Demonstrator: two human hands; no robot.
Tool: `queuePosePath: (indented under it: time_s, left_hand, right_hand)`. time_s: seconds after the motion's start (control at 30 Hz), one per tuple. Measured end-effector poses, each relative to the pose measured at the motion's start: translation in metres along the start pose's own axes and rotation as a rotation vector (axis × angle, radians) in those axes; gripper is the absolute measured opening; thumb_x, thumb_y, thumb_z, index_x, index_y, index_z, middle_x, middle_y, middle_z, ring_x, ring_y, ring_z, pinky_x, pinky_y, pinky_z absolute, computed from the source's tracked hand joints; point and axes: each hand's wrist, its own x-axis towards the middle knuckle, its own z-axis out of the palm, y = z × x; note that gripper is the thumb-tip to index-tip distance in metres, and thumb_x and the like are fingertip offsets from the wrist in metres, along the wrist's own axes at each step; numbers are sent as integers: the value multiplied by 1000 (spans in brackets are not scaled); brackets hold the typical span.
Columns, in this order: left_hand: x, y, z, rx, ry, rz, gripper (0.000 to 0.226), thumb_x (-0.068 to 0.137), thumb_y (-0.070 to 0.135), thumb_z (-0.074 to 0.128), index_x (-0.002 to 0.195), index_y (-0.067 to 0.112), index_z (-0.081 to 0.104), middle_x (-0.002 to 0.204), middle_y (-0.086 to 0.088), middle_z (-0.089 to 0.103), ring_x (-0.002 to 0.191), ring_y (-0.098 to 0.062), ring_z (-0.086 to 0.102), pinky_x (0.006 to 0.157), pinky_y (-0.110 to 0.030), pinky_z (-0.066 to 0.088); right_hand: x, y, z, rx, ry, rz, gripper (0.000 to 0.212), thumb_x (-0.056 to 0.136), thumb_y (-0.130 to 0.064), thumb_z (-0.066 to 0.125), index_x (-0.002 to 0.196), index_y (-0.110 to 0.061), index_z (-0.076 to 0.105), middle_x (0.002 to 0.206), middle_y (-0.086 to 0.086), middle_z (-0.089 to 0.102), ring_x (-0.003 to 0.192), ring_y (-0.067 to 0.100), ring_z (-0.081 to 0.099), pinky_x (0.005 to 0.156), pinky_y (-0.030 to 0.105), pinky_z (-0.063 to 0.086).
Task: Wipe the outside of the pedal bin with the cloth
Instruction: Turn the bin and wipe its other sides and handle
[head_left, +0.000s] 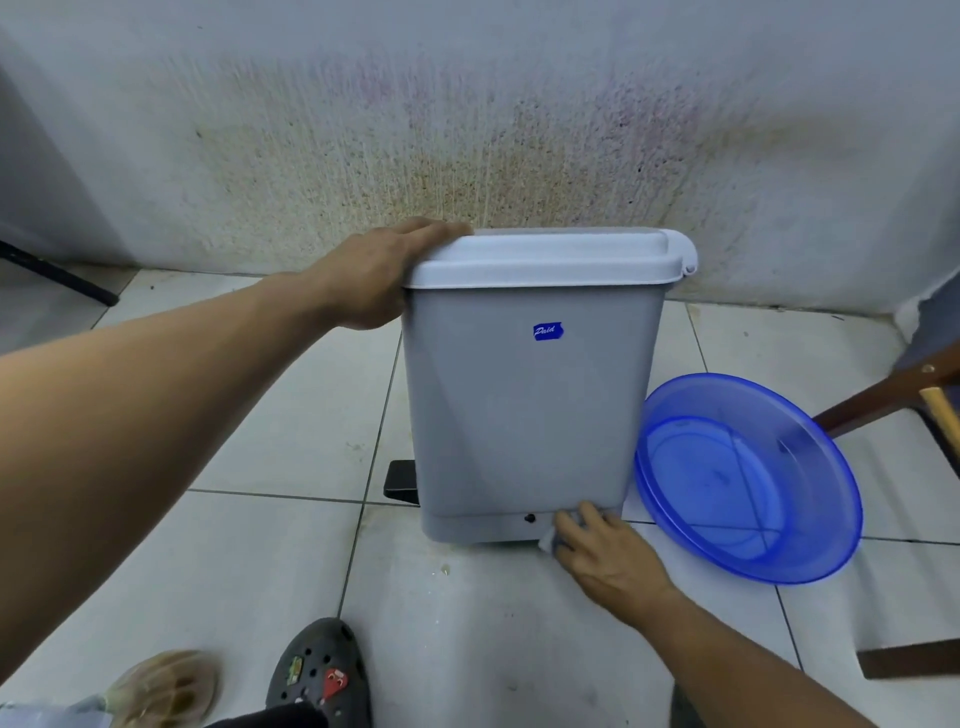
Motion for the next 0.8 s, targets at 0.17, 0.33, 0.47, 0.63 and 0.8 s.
queuePosePath:
  time_s: [0.17, 0.33, 0.47, 0.63, 0.8]
  left_hand:
    - [-1, 0, 1, 3, 2, -13, 87, 82, -2, 55, 156, 36, 29, 155, 3, 42, 129, -34, 51, 100, -46, 44]
    - [-2, 0, 2, 5, 16, 8, 87, 82, -2, 56, 155, 37, 28, 154, 3, 42, 127, -35, 52, 99, -48, 45]
    - [-4, -1, 1, 9, 39, 11, 87, 83, -4, 56, 156, 35, 29, 154, 1, 43, 127, -36, 51, 97, -46, 43]
    - [-7, -2, 2, 14, 54, 24, 87, 82, -4, 55, 156, 35, 30, 153, 1, 43, 125, -37, 52, 93, -45, 44]
    - [-9, -3, 2, 34, 44, 16, 85, 85, -2, 55, 156, 37, 29, 155, 3, 41, 127, -36, 52, 92, -46, 45]
  right_hand:
    - [-14, 14, -6, 35, -63, 72, 24, 63, -3, 79, 84, -13, 73, 96, 8, 60, 82, 27, 59, 51, 33, 51]
    - [26, -7, -23, 98, 70, 33, 34, 76, -6, 51, 102, -16, 70, 100, 6, 61, 81, 24, 58, 49, 31, 49]
    - [33, -12, -28, 153, 35, 70, 40, 62, -6, 80, 100, -17, 72, 102, 6, 62, 83, 25, 61, 46, 29, 50]
    - [1, 11, -22, 149, -51, 233, 45, 52, 3, 85, 90, -15, 70, 103, 8, 62, 84, 27, 59, 38, 29, 44]
    - [-7, 22, -22, 153, -125, 375, 44, 44, 5, 91, 79, -15, 73, 103, 8, 61, 81, 27, 59, 35, 26, 38]
